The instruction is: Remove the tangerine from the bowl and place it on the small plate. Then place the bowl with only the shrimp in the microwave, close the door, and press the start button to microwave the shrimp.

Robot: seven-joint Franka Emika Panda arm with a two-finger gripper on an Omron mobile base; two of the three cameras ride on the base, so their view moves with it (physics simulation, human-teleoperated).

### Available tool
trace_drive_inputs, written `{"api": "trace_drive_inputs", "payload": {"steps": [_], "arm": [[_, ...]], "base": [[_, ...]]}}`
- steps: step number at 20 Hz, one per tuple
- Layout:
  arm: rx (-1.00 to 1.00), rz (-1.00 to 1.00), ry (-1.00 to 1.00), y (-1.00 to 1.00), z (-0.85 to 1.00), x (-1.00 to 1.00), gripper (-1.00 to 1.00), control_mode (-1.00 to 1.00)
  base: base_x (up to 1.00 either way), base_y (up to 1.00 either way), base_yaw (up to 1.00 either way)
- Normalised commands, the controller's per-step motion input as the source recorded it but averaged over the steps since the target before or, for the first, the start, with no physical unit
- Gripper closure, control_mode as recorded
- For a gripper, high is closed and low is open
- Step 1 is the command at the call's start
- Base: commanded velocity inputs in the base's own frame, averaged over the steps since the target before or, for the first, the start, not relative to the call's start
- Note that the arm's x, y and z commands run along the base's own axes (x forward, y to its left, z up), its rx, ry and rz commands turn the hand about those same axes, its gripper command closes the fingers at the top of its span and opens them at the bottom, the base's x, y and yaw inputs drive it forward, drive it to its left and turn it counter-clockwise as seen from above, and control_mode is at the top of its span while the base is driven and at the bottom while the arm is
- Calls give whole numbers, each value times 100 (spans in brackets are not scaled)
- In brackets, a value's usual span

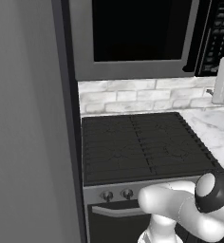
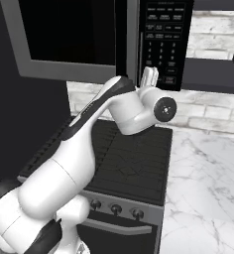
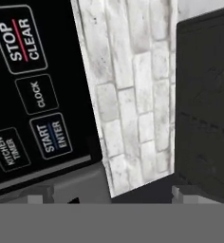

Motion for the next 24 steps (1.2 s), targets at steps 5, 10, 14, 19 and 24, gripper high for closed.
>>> {"api": "trace_drive_inputs", "payload": {"steps": [5,10,14,19,24], "arm": [[0,1,1,0,-8,23,-100,-100],[0,1,1,0,0,16,-100,-100],[0,0,1,0,0,16,-100,-100],[0,1,0,-3,0,12,-100,-100],[0,1,0,-9,0,7,-100,-100]], "base": [[0,0,0],[0,0,0],[0,0,0],[0,0,0],[0,0,0]]}}
